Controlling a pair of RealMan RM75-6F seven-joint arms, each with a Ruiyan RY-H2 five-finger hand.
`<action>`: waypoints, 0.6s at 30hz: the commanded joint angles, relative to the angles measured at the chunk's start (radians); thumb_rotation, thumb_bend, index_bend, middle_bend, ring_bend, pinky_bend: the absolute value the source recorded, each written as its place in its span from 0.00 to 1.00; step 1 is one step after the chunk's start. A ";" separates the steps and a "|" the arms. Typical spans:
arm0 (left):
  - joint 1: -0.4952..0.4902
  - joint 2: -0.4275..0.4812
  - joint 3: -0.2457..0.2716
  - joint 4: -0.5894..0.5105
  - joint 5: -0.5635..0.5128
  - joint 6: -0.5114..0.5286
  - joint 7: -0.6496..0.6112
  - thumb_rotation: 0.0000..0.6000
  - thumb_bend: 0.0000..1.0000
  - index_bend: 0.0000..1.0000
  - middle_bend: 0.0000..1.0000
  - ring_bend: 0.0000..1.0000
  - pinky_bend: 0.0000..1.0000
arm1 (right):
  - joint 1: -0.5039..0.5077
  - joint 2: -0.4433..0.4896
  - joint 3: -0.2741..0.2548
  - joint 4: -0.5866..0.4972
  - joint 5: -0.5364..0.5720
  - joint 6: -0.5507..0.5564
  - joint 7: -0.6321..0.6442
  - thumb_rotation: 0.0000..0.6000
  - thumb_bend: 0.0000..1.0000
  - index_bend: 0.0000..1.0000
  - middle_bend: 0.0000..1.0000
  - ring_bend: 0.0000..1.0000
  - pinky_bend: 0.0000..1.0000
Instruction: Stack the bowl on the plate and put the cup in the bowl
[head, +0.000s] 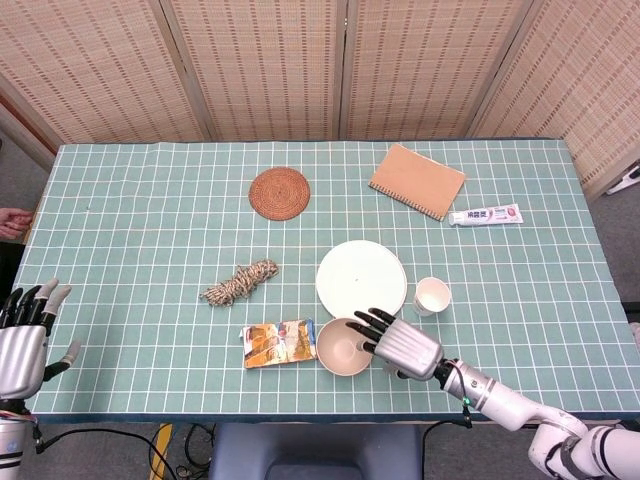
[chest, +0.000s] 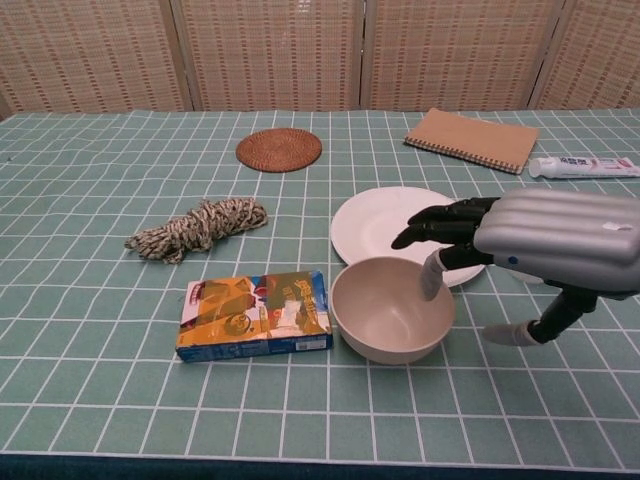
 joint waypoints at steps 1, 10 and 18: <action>0.001 0.000 0.000 0.001 -0.002 0.000 -0.001 1.00 0.29 0.12 0.03 0.09 0.03 | 0.015 -0.026 -0.006 0.024 0.003 -0.005 0.008 1.00 0.28 0.34 0.09 0.00 0.11; 0.005 -0.003 0.002 0.010 -0.008 -0.002 -0.007 1.00 0.29 0.12 0.03 0.09 0.03 | 0.035 -0.103 -0.019 0.106 0.010 0.009 0.019 1.00 0.33 0.39 0.10 0.00 0.11; 0.009 -0.004 0.003 0.018 -0.013 -0.004 -0.012 1.00 0.29 0.12 0.03 0.09 0.03 | 0.049 -0.143 -0.023 0.168 0.014 0.054 0.071 1.00 0.37 0.51 0.16 0.00 0.11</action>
